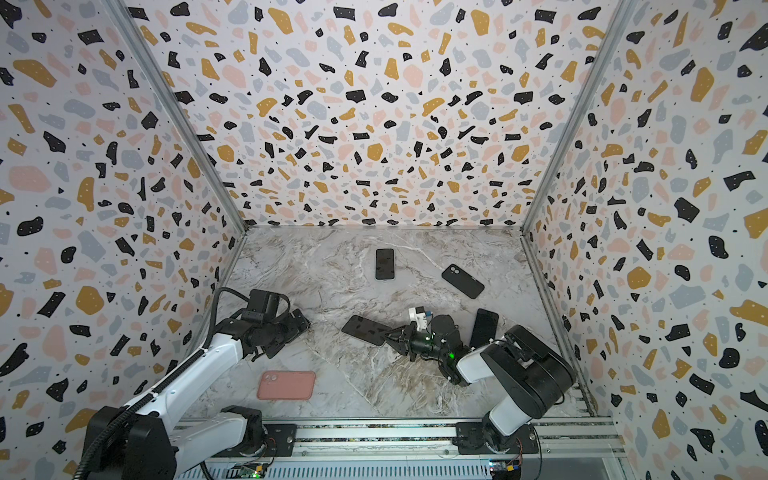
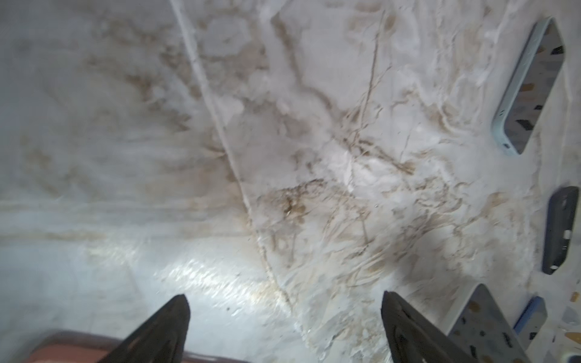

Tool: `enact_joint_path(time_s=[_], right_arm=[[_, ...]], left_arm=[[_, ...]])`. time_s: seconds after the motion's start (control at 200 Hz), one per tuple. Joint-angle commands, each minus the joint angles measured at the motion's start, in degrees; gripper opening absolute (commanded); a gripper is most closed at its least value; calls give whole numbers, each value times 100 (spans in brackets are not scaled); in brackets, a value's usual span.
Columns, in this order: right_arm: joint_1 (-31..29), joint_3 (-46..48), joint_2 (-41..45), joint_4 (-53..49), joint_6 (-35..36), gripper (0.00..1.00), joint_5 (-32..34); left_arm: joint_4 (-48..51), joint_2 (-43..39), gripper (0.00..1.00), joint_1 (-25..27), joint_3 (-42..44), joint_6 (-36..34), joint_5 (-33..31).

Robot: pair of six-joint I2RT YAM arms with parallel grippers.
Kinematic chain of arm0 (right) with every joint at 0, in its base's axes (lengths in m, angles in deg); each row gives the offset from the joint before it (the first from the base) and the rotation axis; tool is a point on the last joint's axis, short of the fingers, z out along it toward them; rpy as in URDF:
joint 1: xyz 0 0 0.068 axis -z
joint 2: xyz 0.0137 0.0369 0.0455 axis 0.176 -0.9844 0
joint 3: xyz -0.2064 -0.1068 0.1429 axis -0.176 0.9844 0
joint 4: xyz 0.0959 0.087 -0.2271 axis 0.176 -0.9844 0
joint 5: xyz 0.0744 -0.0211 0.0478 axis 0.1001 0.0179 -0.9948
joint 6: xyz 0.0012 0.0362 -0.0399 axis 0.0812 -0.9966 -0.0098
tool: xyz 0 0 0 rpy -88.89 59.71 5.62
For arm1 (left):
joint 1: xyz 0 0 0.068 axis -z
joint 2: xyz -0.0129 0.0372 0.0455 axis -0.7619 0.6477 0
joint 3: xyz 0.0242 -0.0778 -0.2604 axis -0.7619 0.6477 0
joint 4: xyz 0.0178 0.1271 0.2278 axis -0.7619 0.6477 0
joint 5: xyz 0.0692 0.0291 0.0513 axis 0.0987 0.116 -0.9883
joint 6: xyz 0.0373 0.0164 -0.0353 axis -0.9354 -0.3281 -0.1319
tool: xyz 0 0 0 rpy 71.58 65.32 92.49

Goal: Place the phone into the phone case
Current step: 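Lower the left gripper onto the pink case while right gripper holds phone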

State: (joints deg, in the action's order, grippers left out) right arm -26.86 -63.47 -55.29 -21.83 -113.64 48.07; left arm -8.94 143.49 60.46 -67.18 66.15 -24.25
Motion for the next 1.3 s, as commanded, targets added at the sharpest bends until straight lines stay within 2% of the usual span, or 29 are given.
enact_joint_path(time_s=[0.0, 0.11, 0.29, 0.626, 0.986, 1.291], right_arm=[[65, -440, 542, -1063, 1078, 0, -184], [69, -669, 836, -1715, 1569, 0, -36], [71, -827, 915, -2064, 1846, 0, -30], [69, -789, 871, -2058, 1876, 0, -44], [61, -756, 1010, -2207, 1920, 0, 55], [25, -716, 1114, -2274, 1948, 0, 145]], left_arm=[[870, -312, 95, -11, 115, -81, -371], [1059, -682, 95, -11, 264, 113, -556], [969, -923, 95, -11, 667, 314, -441], [487, -981, 95, -11, 1268, 527, -165], [-180, -758, 93, -12, 1517, 474, 101], [-1017, -778, 86, 43, 1685, 703, 574]])
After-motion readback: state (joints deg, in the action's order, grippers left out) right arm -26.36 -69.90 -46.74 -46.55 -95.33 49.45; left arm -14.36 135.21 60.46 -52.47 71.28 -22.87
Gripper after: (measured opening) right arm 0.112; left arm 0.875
